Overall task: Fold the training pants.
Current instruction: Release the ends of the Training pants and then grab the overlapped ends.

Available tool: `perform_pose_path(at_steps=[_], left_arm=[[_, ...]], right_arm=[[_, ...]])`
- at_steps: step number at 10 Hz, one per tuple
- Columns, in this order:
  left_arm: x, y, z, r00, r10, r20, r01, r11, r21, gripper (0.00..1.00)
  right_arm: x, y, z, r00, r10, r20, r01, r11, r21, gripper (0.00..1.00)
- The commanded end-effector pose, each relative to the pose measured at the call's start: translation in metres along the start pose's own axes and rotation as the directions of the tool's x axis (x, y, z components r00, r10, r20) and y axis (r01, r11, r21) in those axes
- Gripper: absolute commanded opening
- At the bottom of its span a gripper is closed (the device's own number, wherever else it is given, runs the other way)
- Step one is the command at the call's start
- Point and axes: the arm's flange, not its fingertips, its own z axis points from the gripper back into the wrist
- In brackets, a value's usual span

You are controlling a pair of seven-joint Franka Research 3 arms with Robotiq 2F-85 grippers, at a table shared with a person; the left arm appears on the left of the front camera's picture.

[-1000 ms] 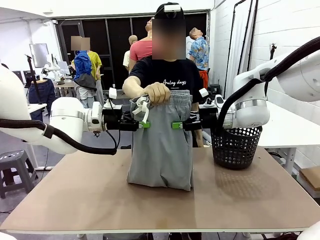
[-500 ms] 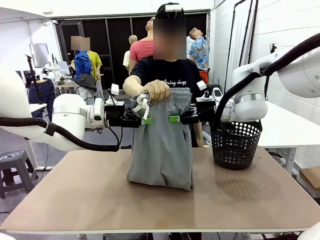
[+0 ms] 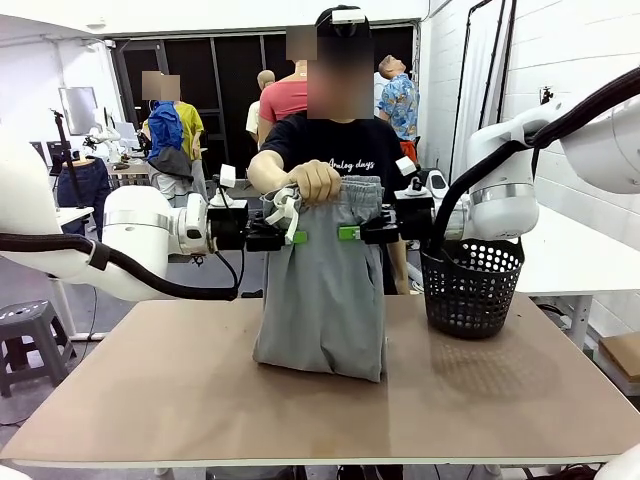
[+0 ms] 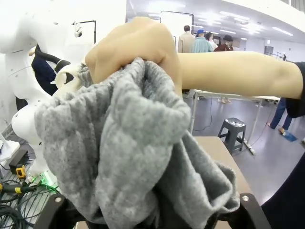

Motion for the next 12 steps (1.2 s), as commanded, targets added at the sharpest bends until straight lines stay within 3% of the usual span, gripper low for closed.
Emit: perform_pose_path(at_steps=[1, 2, 3, 8, 11, 12], left_arm=[[0.006, -0.001, 0.003, 0.998, -0.02, 0.058, 0.02, 1.0, 0.01, 0.25], [0.007, -0.001, 0.003, 0.998, -0.025, 0.053, 0.025, 1.0, 0.013, 0.06], [0.004, 0.001, 0.004, 0.999, -0.014, 0.031, 0.013, 1.0, 0.016, 0.0], [-0.005, 0.004, 0.007, 1.0, 0.009, -0.011, -0.009, 0.999, 0.034, 0.0], [-0.005, 0.007, 0.01, 1.0, 0.006, 0.01, -0.006, 0.999, 0.042, 0.0], [-0.005, 0.01, 0.011, 0.998, -0.022, 0.066, 0.019, 0.999, 0.05, 0.0]], right_arm=[[-0.004, -0.001, 0.002, 0.999, -0.026, -0.021, 0.025, 0.999, -0.022, 0.4], [-0.003, -0.002, 0.004, 1.0, -0.025, -0.017, 0.025, 0.999, -0.028, 0.2], [-0.001, -0.001, 0.004, 1.0, -0.023, -0.016, 0.023, 0.999, -0.028, 0.01], [0.003, 0.004, 0.004, 0.996, -0.086, 0.012, 0.086, 0.996, 0.031, 0.0], [0.004, 0.001, 0.001, 0.996, -0.087, -0.014, 0.088, 0.995, 0.043, 0.0], [0.006, -0.003, -0.003, 0.997, -0.057, -0.054, 0.059, 0.998, 0.033, 0.0]])
